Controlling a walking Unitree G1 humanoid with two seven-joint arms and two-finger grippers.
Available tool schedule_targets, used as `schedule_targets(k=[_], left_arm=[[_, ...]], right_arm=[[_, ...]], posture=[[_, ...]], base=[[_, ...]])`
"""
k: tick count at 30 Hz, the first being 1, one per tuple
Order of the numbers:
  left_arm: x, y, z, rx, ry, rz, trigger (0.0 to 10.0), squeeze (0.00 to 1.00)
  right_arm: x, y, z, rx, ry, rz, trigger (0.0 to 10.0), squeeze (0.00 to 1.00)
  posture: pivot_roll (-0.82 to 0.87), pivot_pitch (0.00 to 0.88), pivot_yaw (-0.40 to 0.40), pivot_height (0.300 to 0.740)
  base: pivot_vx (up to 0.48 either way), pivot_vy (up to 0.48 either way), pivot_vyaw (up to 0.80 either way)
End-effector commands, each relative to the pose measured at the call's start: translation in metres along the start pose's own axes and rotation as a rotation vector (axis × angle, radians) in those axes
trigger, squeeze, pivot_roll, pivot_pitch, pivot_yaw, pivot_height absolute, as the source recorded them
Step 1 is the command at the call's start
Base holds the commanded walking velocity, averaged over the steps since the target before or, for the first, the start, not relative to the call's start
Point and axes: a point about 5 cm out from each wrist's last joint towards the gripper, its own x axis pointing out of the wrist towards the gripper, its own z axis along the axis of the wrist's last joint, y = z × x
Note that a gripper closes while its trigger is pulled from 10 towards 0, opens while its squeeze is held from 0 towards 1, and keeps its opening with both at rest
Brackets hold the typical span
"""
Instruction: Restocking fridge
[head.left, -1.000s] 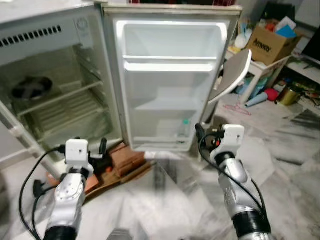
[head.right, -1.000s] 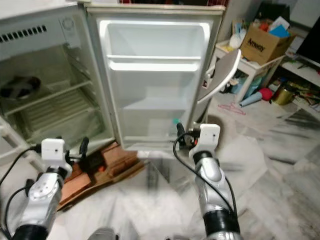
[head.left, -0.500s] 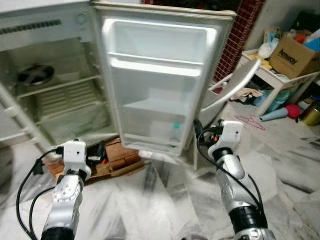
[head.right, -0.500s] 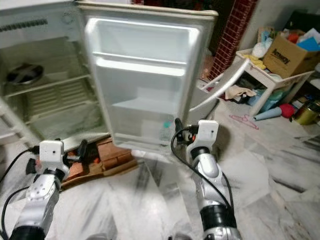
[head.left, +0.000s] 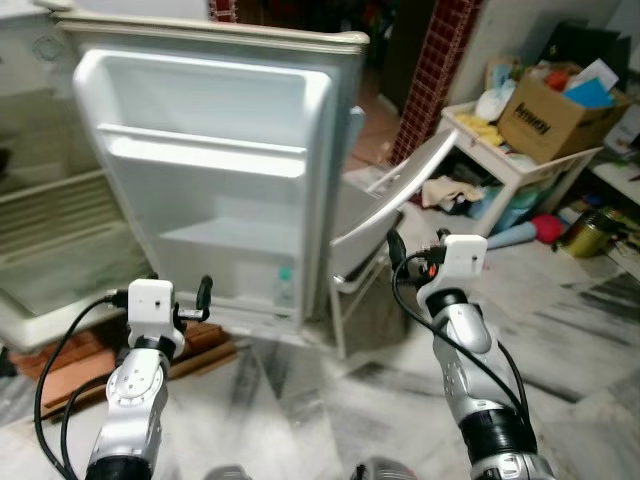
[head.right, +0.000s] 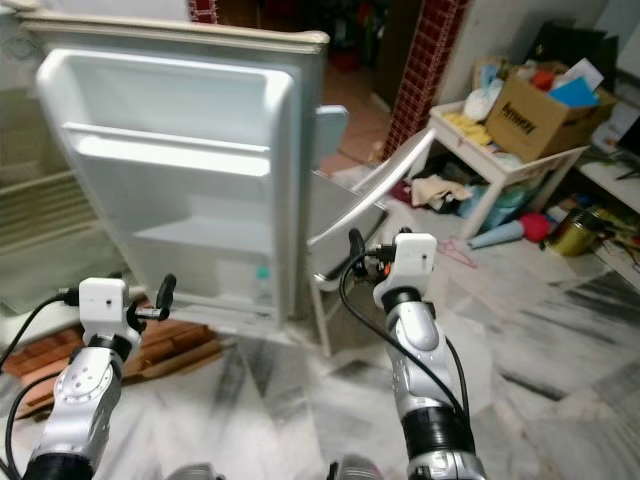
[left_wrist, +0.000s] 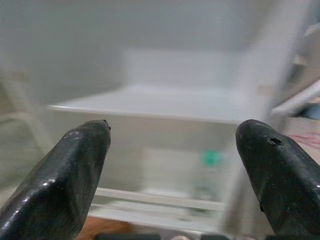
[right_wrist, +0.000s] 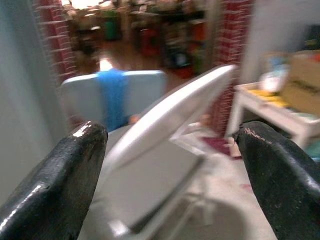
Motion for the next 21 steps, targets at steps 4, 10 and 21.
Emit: schedule_targets(k=[4,10,21], left_arm=[[-0.010,0.014,-0.003,0.017,0.014,0.036,10.0,0.00],[-0.010,0.014,-0.003,0.038,0.016,0.039,10.0,0.00],[-0.006,0.011,0.001,0.028,0.002,0.022,10.0,0.00]], right_arm=[[0.008,0.002,0.003,-0.028,0.010,-0.015,10.0,0.00],[0.011,0.013,0.008,-0.047,-0.013,0.032,10.0,0.00],[0.005,0.012,0.010,0.024,-0.051,0.025,10.0,0.00]], posture=[[0.09,0.000,-0.038,0.740],[0.09,0.000,-0.037,0.740],[0.08,0.000,-0.022,0.740]], base=[[0.000,0.000,0.00],[0.000,0.000,0.00],[0.000,-0.388,0.44]])
